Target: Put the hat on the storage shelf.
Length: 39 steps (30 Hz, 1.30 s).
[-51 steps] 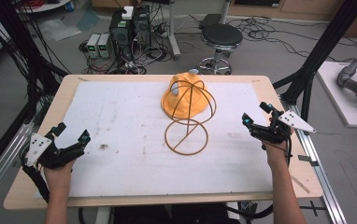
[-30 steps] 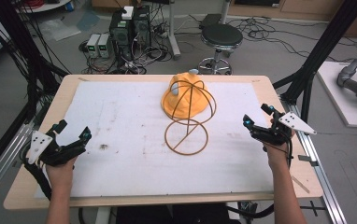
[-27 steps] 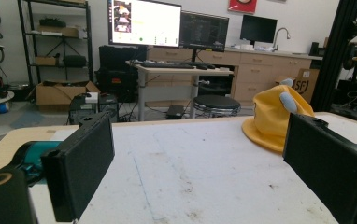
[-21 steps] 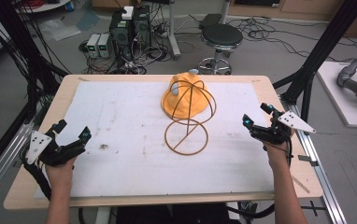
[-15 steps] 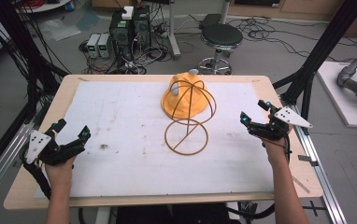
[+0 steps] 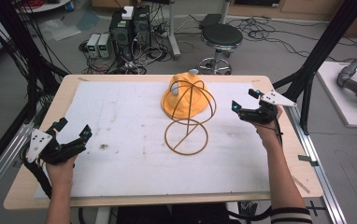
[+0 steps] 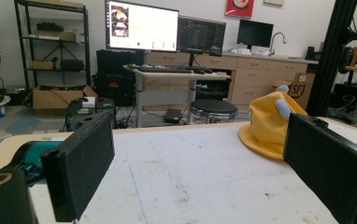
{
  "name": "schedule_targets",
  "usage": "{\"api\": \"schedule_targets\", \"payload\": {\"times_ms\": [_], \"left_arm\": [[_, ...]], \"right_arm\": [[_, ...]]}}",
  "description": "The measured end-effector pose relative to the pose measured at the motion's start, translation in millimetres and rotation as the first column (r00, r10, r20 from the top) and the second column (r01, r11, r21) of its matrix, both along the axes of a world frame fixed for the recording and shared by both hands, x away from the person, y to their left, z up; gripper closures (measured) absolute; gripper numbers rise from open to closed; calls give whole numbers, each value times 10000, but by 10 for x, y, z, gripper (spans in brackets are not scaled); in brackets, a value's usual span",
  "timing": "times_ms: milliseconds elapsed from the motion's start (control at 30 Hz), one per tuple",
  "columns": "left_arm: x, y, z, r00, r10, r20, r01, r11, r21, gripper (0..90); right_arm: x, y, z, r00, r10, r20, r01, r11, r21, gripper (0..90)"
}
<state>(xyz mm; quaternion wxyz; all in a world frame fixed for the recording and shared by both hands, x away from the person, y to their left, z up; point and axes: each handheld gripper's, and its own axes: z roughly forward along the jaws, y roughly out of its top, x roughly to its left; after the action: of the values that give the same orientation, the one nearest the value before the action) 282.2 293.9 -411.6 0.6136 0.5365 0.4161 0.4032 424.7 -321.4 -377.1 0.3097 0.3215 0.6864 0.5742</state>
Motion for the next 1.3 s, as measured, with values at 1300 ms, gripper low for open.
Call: {"api": "schedule_targets", "payload": {"times_ms": [1300], "left_arm": [[-81, 32, -135, 9982, -112, -584, 114, 9999, 17, 94]], "right_arm": [[1278, 1208, -223, 9687, 1897, -1600, -2244, 9449, -2384, 163]]}}
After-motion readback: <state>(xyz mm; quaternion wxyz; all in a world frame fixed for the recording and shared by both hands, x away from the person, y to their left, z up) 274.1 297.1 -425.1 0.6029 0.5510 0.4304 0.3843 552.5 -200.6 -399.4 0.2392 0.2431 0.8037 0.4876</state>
